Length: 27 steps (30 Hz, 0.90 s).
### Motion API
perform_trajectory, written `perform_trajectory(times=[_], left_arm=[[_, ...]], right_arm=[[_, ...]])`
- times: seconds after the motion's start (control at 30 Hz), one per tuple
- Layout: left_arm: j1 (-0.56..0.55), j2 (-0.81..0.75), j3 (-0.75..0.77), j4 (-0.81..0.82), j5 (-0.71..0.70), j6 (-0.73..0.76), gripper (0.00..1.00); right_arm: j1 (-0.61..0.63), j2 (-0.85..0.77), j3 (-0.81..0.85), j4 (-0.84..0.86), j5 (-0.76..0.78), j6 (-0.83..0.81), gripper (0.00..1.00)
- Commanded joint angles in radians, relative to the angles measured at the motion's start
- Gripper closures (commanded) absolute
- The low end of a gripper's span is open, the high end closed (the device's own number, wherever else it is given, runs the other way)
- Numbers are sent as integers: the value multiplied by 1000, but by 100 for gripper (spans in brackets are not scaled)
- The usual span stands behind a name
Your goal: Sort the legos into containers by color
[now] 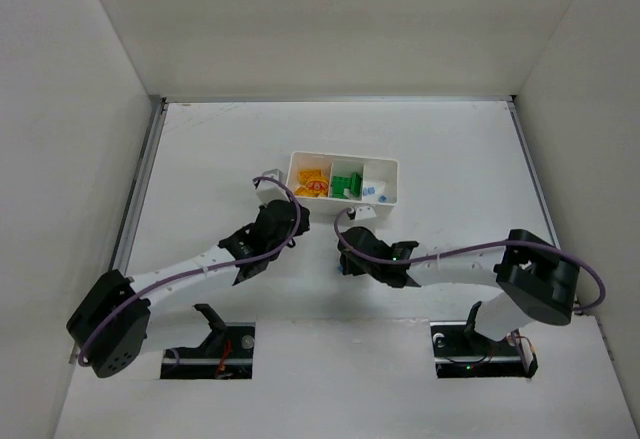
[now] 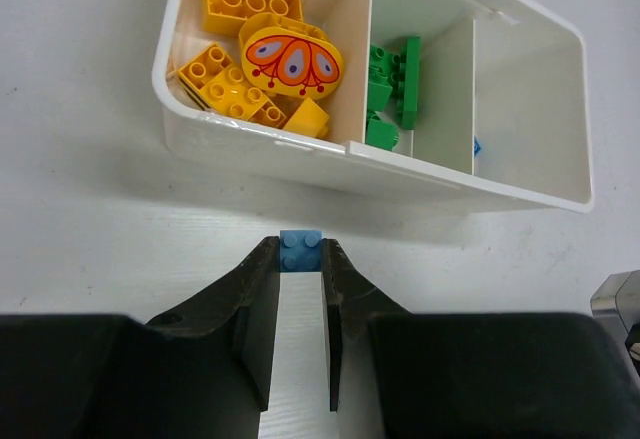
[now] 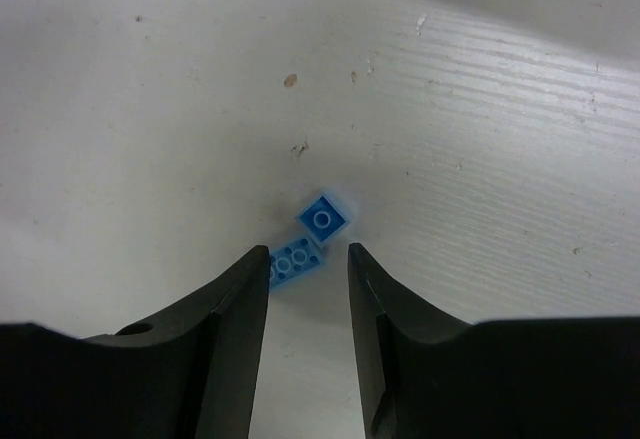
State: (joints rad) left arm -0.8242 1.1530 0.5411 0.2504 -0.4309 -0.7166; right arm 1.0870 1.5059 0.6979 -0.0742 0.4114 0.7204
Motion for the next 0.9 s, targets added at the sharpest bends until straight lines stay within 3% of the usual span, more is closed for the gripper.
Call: perform_trajectory(times=[0.0,0.5,0.87], left_arm=[[26,-35,-18,36,47,-14,87],[99,-68,-82,90,121,-14,87],[115,-78,-87,89,123,-15,87]], right_arm=[[-14,19,61,-12,17,31,57],[-17,132,179,-87,72,42,60],[-17,148,216,-144,135,28,79]])
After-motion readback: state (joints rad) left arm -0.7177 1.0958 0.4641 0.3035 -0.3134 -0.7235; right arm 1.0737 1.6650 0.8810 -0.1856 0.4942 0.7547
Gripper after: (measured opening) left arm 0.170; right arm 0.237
